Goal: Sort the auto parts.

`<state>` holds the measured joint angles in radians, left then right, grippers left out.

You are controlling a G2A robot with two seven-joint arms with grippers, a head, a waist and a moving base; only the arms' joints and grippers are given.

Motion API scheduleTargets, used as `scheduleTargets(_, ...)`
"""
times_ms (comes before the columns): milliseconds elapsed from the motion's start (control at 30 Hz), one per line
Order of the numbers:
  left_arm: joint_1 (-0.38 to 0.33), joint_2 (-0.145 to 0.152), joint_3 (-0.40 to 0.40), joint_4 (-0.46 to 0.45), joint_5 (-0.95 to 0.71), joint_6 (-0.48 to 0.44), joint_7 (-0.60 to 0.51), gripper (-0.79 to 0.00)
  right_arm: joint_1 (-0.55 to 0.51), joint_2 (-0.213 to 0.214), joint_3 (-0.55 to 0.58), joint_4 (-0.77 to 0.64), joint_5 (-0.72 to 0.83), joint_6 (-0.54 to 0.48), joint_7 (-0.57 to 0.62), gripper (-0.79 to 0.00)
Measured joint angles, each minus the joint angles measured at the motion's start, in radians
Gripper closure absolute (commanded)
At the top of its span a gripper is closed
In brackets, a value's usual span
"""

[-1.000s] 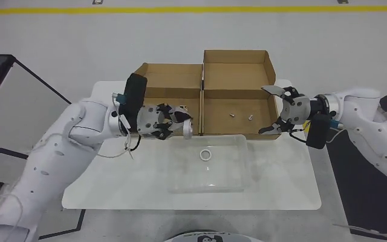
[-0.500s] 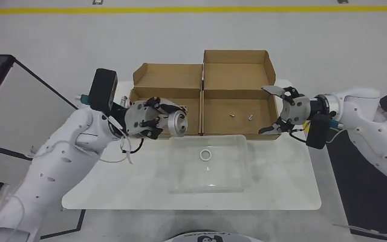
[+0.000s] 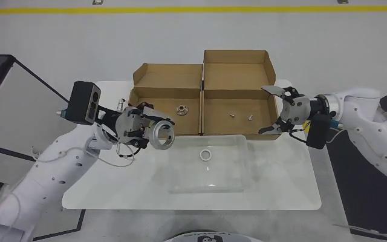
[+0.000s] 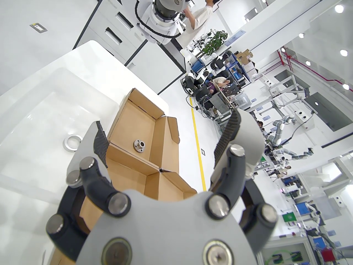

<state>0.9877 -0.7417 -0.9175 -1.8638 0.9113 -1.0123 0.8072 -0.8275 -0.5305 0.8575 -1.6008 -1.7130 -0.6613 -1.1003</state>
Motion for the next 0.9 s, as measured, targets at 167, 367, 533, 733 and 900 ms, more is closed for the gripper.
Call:
scheduleTargets(167, -0.005, 0.000, -0.010, -0.015, -0.023, 0.000, 0.001, 0.000, 0.000, 0.000, 0.000, 0.000, 0.000, 0.000, 0.000, -0.785)
scheduleTargets(367, 0.009, -0.006, -0.039, -0.030, -0.031, 0.000, 0.001, 0.000, 0.000, 0.000, 0.000, 0.000, 0.000, 0.000, 0.000, -0.785)
scheduleTargets(533, 0.023, -0.013, -0.067, -0.034, -0.054, 0.000, 0.001, 0.000, 0.000, 0.000, 0.000, 0.000, 0.000, 0.000, 0.000, -0.785)
scheduleTargets(733, 0.045, -0.020, -0.093, -0.037, -0.063, 0.000, 0.001, 0.000, 0.000, 0.000, 0.000, 0.000, 0.000, 0.000, 0.000, -0.785)
scheduleTargets(900, 0.046, -0.020, -0.095, -0.034, -0.059, 0.000, 0.001, 0.000, 0.000, 0.000, 0.000, 0.000, 0.000, 0.000, 0.000, -0.785)
